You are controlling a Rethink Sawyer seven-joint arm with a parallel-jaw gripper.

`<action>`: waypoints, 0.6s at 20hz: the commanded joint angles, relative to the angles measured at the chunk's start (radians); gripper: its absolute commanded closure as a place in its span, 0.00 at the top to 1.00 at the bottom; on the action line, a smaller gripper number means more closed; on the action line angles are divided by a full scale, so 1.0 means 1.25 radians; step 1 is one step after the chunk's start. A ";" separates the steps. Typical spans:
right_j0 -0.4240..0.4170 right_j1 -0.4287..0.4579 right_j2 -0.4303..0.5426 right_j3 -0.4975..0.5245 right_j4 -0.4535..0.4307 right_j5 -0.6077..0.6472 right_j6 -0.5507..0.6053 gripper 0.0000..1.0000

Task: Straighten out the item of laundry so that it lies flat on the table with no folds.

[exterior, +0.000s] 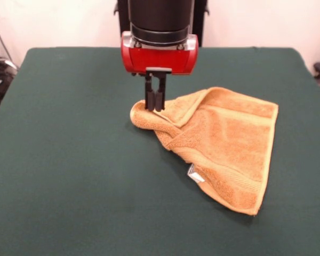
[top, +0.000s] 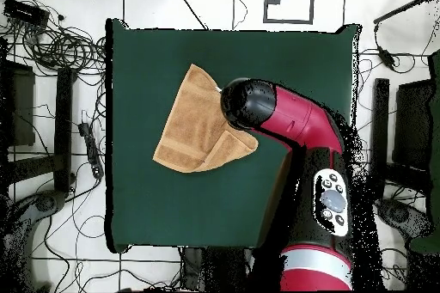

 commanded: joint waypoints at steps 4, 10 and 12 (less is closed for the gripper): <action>0.044 0.085 0.029 0.022 0.054 0.021 0.268 0.00; 0.046 0.090 0.023 0.017 0.065 0.020 0.265 0.00; 0.045 0.089 0.020 0.018 0.067 0.018 0.263 0.00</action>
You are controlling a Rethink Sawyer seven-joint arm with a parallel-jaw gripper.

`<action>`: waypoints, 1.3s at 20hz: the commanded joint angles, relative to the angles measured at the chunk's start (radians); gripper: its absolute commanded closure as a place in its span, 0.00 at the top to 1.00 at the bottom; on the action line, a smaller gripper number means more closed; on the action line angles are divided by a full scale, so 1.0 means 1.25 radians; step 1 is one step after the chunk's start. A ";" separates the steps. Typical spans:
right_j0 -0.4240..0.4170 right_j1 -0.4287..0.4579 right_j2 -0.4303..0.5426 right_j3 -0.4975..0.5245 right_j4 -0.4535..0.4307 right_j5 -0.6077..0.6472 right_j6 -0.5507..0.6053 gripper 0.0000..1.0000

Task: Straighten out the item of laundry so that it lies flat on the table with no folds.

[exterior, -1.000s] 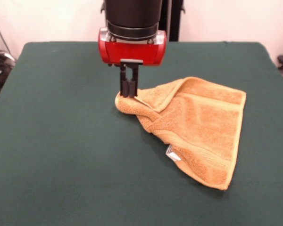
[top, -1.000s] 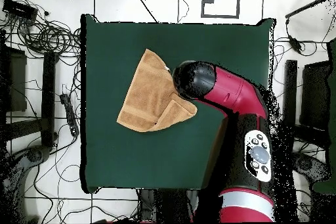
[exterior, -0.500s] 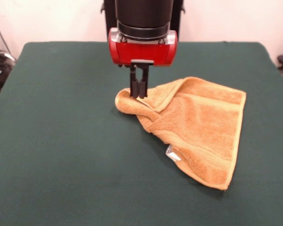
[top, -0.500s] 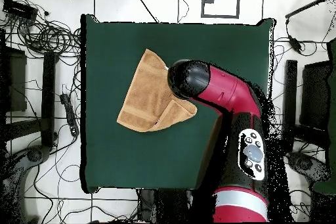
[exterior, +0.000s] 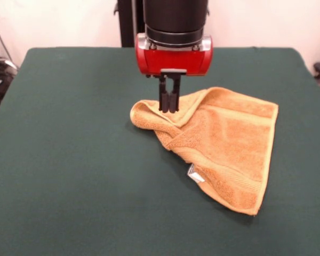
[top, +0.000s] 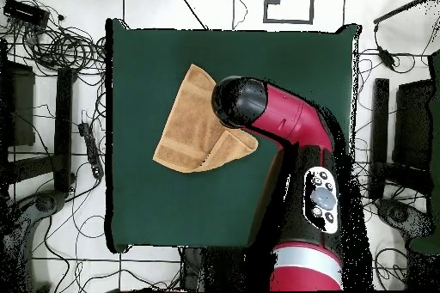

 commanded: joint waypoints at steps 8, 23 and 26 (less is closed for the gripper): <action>0.027 0.086 0.017 0.018 0.046 0.020 0.257 0.00; 0.028 0.082 0.003 0.029 0.060 0.013 0.259 1.00; 0.034 0.078 -0.004 0.044 0.064 0.012 0.269 1.00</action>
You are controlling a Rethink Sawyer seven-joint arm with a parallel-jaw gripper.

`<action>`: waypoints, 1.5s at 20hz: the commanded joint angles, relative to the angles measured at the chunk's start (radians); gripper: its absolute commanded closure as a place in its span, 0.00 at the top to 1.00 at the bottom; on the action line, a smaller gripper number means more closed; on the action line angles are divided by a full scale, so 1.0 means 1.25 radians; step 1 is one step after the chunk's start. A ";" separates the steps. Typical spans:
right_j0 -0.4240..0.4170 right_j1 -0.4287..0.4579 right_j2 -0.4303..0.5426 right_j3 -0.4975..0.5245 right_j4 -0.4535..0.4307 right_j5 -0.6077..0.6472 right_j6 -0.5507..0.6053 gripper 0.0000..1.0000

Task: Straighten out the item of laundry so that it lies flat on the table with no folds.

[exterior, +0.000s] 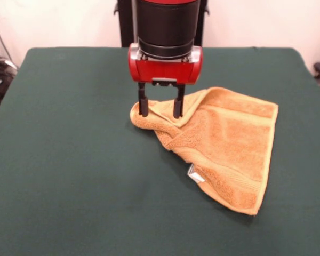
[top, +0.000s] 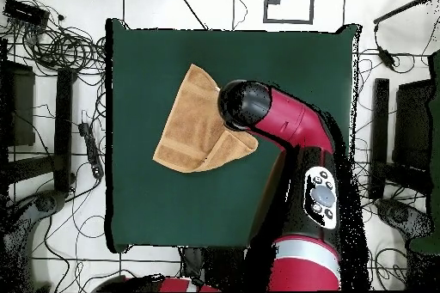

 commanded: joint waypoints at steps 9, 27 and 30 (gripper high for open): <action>0.058 0.053 0.001 0.050 0.066 0.007 0.314 1.00; 0.090 0.075 -0.017 0.008 0.068 0.028 0.339 1.00; 0.088 0.073 -0.013 0.013 0.064 0.020 0.341 1.00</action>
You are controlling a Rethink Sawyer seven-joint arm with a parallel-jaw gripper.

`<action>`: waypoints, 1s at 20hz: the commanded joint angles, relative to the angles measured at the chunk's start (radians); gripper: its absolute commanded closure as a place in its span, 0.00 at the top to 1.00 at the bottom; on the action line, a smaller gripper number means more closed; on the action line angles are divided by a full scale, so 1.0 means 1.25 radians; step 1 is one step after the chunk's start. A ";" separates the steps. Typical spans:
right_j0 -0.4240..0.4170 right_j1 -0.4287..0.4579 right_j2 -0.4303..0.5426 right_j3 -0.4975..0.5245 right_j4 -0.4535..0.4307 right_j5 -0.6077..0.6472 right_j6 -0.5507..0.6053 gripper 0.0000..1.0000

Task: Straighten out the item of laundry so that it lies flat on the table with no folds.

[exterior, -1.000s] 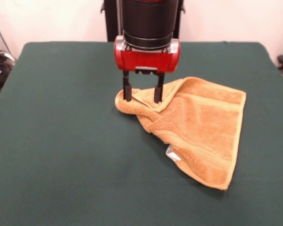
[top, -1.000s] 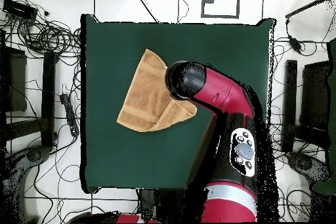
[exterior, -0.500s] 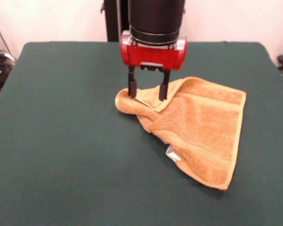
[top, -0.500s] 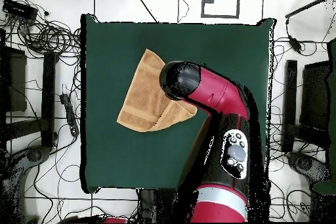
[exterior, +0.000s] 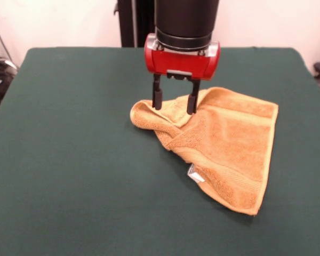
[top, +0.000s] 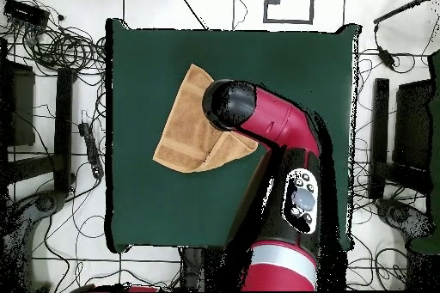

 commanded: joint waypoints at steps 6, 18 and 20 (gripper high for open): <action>0.032 0.071 0.036 0.023 0.027 -0.002 0.247 1.00; 0.071 0.065 -0.029 0.065 0.086 -0.020 0.392 1.00; 0.071 0.063 -0.031 0.075 0.094 -0.028 0.404 1.00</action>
